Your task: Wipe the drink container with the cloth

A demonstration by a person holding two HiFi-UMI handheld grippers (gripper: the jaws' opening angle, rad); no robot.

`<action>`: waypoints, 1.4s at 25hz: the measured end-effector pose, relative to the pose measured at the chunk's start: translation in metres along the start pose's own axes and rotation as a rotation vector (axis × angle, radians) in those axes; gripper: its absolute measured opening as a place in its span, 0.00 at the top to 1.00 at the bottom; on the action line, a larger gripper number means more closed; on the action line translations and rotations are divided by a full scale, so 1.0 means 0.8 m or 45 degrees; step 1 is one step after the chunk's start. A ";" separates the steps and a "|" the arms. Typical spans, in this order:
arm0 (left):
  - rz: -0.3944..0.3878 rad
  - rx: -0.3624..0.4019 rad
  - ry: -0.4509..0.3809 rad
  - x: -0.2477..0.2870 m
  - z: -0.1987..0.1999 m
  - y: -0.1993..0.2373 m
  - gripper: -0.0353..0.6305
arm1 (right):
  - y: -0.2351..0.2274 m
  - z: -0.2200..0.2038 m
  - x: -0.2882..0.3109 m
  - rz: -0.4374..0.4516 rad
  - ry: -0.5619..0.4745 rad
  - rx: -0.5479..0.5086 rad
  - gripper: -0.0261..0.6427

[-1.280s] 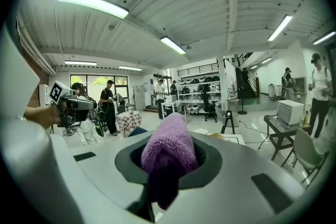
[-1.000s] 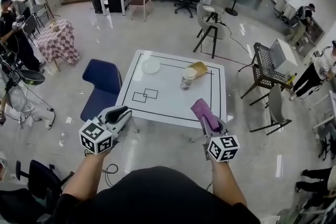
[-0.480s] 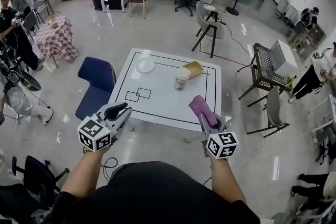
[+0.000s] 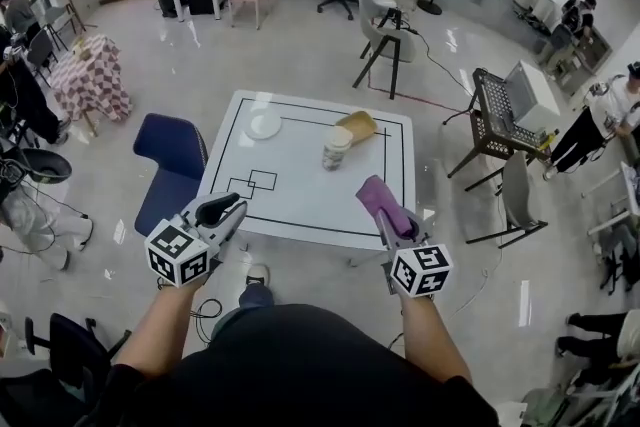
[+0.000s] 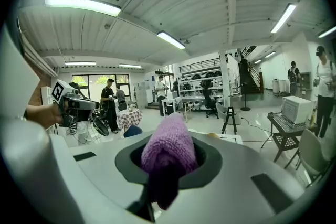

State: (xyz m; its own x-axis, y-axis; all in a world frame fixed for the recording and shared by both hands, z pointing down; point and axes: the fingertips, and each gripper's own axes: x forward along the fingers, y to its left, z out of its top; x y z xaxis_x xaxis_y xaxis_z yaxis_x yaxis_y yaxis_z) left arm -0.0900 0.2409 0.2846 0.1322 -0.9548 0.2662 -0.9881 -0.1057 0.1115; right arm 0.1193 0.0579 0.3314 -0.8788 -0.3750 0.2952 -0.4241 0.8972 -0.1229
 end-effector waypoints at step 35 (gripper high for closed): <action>-0.539 0.002 0.110 0.213 0.033 0.300 0.80 | 0.005 0.047 0.244 -0.446 0.117 0.137 0.83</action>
State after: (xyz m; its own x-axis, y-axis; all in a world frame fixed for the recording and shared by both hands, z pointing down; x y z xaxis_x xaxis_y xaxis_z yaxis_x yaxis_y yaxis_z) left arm -0.3069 0.0456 0.3317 0.5318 -0.8004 0.2765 -0.8455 -0.4836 0.2263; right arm -0.0623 -0.0209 0.3526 -0.6552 -0.6279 0.4201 -0.7204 0.6868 -0.0970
